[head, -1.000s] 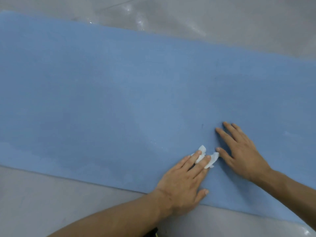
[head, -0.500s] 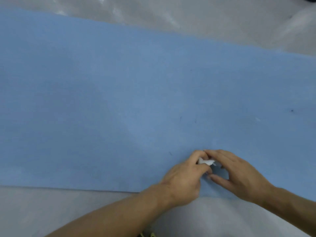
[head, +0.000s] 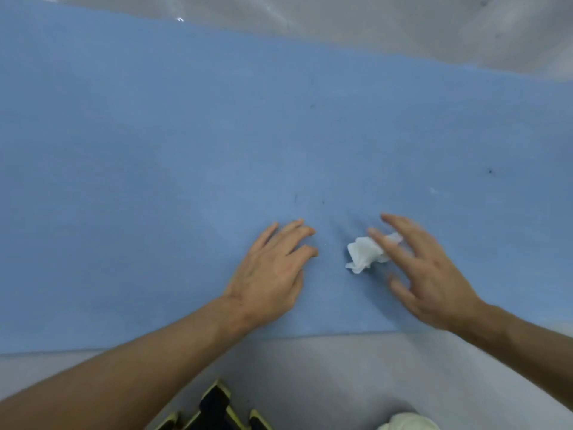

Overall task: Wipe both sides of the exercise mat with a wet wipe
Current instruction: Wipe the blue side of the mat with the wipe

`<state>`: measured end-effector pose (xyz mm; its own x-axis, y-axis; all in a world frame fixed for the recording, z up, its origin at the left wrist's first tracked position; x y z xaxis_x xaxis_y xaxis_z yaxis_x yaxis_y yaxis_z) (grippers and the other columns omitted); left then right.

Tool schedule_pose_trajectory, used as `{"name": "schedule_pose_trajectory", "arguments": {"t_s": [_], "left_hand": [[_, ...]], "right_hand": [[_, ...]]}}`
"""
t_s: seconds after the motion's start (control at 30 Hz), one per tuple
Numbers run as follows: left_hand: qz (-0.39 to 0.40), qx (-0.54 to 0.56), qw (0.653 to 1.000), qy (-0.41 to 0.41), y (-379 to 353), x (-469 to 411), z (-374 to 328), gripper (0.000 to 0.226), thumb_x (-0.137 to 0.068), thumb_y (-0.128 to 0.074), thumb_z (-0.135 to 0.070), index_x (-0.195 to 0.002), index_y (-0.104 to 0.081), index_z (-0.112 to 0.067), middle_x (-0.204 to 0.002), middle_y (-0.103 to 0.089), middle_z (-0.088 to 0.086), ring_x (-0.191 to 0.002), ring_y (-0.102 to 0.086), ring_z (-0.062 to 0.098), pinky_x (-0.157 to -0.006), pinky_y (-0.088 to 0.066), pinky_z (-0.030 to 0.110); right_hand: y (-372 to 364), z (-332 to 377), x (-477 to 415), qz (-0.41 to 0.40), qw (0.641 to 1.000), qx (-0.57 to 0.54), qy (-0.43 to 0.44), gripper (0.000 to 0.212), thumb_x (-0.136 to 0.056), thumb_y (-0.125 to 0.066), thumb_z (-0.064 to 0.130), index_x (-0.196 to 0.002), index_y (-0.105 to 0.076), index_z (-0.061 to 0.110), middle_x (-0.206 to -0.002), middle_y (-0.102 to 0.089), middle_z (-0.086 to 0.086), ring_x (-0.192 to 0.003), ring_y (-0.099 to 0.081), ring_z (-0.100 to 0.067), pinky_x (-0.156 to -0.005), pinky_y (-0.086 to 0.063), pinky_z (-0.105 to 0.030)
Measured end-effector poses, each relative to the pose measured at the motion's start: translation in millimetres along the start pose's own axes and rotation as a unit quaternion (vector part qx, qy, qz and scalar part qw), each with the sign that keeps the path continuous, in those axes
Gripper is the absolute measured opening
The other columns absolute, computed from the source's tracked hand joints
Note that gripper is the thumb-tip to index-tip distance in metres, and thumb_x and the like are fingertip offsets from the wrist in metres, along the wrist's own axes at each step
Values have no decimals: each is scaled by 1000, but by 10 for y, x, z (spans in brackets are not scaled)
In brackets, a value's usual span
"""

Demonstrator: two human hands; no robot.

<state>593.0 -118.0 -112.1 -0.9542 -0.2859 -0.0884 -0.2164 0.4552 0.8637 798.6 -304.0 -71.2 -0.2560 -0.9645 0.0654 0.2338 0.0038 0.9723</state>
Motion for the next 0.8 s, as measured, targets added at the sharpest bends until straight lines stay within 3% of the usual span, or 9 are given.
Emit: {"name": "schedule_pose_trajectory", "arguments": {"t_s": [0.07, 0.13, 0.23, 0.3, 0.37, 0.43, 0.6, 0.7, 0.8], "left_hand": [[19, -41, 999, 20, 13, -1, 68, 45, -84, -44, -27, -124, -64, -20, -154, -50, 6, -150, -37, 26, -123, -18, 44], [34, -59, 997, 27, 9, 9, 86, 49, -86, -43, -33, -128, -64, -20, -157, -47, 6, -150, -36, 25, -122, -18, 45], [44, -79, 996, 11, -14, 19, 76, 51, -88, -43, -33, -132, -63, -17, -159, -45, 6, -150, -37, 25, -122, -20, 45], [48, -89, 995, -4, -42, 44, 68, 52, -90, -42, -31, -135, -62, -16, -160, -44, 6, -151, -36, 25, -122, -21, 46], [60, -105, 993, -15, -69, 64, 54, 54, -92, -40, -31, -140, -60, -18, -162, -41, 5, -152, -34, 24, -123, -25, 47], [69, -122, 990, -22, -98, 81, 39, 56, -93, -38, -32, -146, -56, -20, -164, -38, 3, -153, -32, 23, -123, -27, 50], [65, -138, 988, -29, -118, 89, 58, 57, -97, -36, -34, -151, -51, -22, -167, -33, 2, -155, -28, 22, -122, -19, 49], [67, -139, 988, -33, -113, 93, 85, 57, -99, -36, -36, -153, -49, -23, -168, -31, 0, -156, -26, 21, -123, -18, 49], [73, -138, 987, -25, -93, 90, 119, 58, -100, -37, -43, -155, -45, -27, -169, -27, -1, -157, -23, 21, -125, -14, 48]], "right_hand": [[-181, 258, 117, 87, 996, 10, 26, 65, -104, -39, 57, -164, -24, 37, -174, -8, -8, -161, -7, -30, -126, -14, -41], [-358, 438, 204, 119, 992, 40, 22, 71, -104, -30, 71, -165, -18, 39, -175, 1, -9, -161, 3, -31, -128, -11, -41], [-453, 598, 295, 108, 992, 58, 25, 80, -104, -35, 69, -166, -22, 22, -174, -7, -11, -161, -3, -31, -125, -17, -44], [-441, 644, 443, 114, 987, 75, 85, 83, -104, -38, 68, -165, -22, 14, -173, -13, -10, -161, -8, -30, -126, -18, -43], [-411, 591, 643, 133, 975, 102, 143, 82, -104, -36, 67, -165, -24, 13, -173, -16, -8, -160, -13, -30, -125, -18, -43], [-346, 391, 795, 135, 971, 128, 150, 79, -105, -35, 65, -164, -26, 13, -173, -18, -7, -159, -18, -28, -123, -22, -45], [-180, -305, 972, 95, 984, 148, -25, 76, -107, -27, 62, -165, -24, 12, -172, -22, -6, -157, -26, -28, -122, -24, -46], [-117, -637, 1113, 100, 974, 139, -150, 82, -104, -21, 67, -166, -16, 14, -174, -14, -2, -159, -19, -26, -125, -17, -41], [-133, -631, 1153, 114, 977, 99, -151, 83, -104, -23, 68, -167, -11, 17, -175, -7, 0, -161, -10, -24, -125, -16, -40]]}}
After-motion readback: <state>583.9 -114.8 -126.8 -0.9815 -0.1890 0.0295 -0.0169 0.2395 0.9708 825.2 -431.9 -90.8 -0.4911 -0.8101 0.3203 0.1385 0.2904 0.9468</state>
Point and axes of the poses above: each hand's wrist, its own x-axis away from the middle knuckle, its own y-axis out of the back of the hand, z = x × y, the point moved 3 cm from there along -x, towards the middle knuckle
